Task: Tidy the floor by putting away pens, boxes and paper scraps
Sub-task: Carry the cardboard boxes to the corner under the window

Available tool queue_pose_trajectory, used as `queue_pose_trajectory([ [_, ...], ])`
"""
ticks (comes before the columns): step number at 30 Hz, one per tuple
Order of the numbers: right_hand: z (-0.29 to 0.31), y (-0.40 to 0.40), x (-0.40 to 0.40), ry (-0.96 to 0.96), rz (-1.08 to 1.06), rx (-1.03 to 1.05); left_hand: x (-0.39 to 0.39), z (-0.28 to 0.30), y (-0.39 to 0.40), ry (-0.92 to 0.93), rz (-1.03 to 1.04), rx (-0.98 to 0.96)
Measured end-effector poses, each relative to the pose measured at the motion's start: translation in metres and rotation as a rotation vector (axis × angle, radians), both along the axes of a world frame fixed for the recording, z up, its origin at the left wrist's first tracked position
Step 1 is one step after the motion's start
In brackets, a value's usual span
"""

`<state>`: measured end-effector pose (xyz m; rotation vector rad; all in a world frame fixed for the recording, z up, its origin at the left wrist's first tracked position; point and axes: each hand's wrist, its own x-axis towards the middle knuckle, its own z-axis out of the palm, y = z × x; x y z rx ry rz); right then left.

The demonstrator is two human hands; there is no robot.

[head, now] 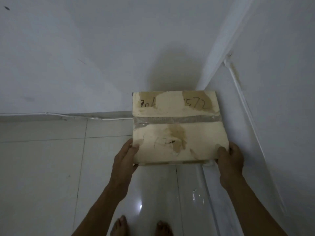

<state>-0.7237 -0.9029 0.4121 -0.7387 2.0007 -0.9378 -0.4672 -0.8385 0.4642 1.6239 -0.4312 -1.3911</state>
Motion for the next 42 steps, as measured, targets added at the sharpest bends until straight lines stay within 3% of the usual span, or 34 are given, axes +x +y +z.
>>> queue_pose_trajectory([
  [10,0.026,-0.004,-0.003,0.193,0.205,0.162,-0.004,0.009,-0.001,-0.126,-0.097,0.032],
  [14,0.05,0.014,0.017,0.489,0.35,0.041,-0.004,0.023,0.006,-0.376,-0.199,0.093],
  [19,0.069,0.031,0.076,0.455,0.503,-0.061,0.02,0.041,0.024,-0.503,-0.21,0.075],
  [31,0.087,0.113,0.279,0.402,0.931,-0.3,0.158,0.048,0.153,-0.58,0.04,0.099],
  [42,0.108,0.301,0.466,0.339,1.415,-0.35,0.278,0.058,0.363,-0.454,0.432,0.188],
])
